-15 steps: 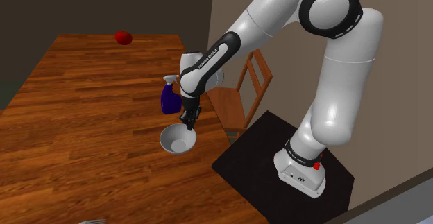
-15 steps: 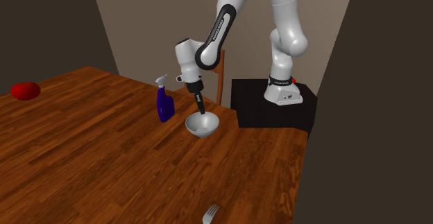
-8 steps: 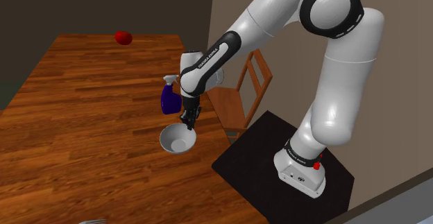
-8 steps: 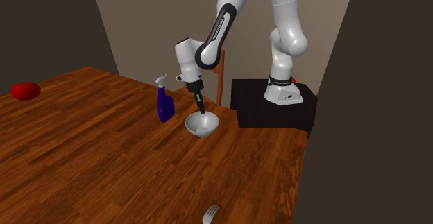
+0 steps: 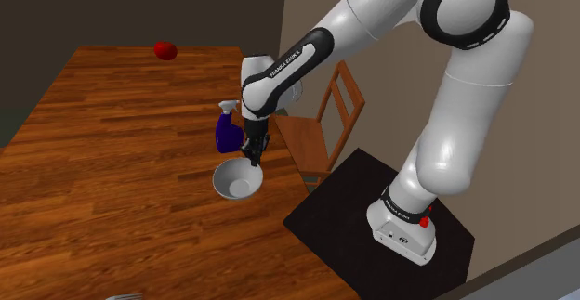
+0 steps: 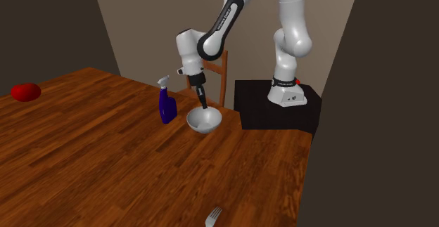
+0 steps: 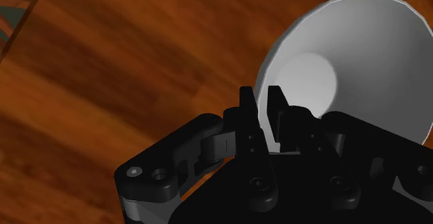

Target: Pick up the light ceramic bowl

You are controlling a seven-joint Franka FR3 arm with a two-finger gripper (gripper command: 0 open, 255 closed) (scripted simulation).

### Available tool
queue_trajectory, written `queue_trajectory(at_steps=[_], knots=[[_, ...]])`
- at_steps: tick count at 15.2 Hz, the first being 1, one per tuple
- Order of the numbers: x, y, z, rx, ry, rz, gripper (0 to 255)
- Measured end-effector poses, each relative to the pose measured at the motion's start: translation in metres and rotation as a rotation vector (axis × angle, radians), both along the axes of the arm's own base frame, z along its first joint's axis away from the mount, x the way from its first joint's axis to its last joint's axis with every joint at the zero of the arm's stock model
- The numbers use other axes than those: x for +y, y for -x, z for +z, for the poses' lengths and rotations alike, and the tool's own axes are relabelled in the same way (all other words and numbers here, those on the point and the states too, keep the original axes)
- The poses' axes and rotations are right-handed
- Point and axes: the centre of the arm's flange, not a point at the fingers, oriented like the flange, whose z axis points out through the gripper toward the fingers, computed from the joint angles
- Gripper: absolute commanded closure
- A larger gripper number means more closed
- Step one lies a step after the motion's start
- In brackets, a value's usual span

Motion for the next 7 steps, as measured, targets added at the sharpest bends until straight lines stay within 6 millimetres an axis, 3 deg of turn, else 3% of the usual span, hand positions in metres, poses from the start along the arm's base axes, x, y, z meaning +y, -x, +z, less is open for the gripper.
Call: queue_trajectory(at_steps=[7], knots=[[0.000,0.001,0.035,0.000,0.000,0.000,255]])
